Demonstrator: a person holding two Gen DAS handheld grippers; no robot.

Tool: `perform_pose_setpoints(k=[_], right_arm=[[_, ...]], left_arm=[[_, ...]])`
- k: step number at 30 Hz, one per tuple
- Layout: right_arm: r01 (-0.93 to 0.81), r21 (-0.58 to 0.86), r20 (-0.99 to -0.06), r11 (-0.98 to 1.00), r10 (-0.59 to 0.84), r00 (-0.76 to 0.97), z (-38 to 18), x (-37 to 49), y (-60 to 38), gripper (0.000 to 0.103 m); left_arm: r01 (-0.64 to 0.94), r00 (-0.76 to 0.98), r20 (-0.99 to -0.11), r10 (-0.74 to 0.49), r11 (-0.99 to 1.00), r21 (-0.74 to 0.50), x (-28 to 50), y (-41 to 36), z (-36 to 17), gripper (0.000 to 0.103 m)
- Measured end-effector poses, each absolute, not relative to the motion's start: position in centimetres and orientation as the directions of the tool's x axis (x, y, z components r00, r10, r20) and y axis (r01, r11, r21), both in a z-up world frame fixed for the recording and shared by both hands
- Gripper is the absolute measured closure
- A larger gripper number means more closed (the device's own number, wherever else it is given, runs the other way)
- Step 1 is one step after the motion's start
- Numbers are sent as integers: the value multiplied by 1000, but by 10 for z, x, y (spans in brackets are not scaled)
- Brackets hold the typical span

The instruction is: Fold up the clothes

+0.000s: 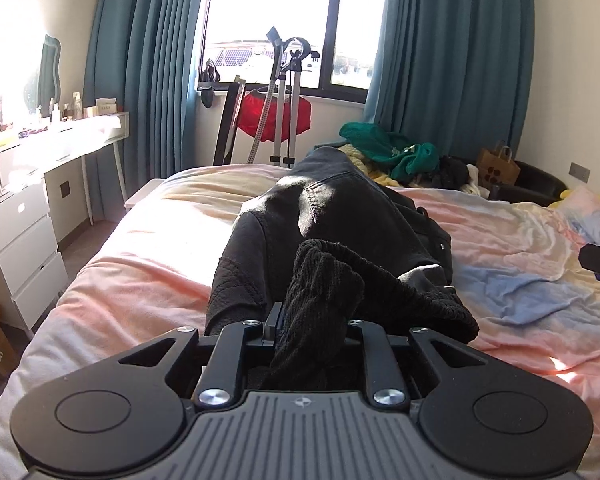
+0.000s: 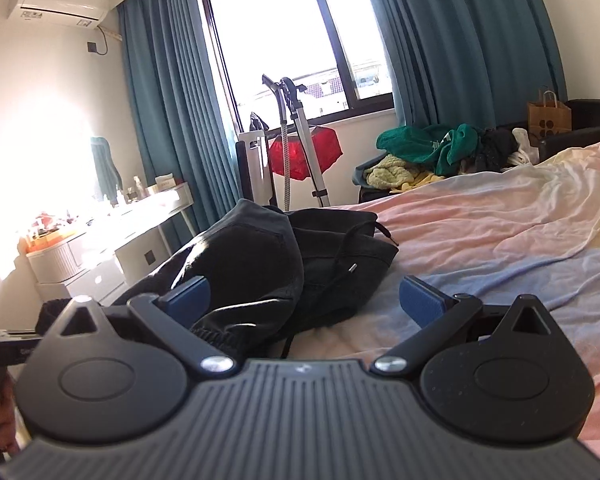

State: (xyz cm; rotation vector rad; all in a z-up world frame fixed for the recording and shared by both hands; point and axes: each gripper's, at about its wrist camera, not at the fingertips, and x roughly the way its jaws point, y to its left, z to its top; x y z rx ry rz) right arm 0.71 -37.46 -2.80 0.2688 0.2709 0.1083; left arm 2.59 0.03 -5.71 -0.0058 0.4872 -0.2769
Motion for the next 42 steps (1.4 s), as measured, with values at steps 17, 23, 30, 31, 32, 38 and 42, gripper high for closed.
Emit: perform_pose_setpoints(k=[17,23,30,31,32,38,42], right_arm=[[-166,359,-314,919,286,905,-44,22,-355,0],[-205,402,-321,892,347,881,-45,23,-351,5],[-227,375,-382,899,373,846,-53,31,-338,22],[-219,365,-415,905,368,832,-57,36,-334,25],[-211,354,-447,911,363,817,-61,40,-331,26],[-215,337,-507,917,369,779,-85,62,-313,34],[-168,351,-459,921,326,826,-95,83,-311,47]], left_arm=[[227,855,-465,-229,972,-62,-28,-16,-36,29],[194,884,-415,-213,977,-87,-38,-10,-24,23],[164,890,-420,-179,984,-71,-33,-9,-25,23],[156,889,-426,-167,986,-60,-32,-10,-26,23],[148,888,-433,-154,988,-48,-30,-11,-27,23],[125,883,-448,-137,991,-55,-26,-8,-33,23],[145,895,-420,-148,989,-39,-29,-10,-32,23]])
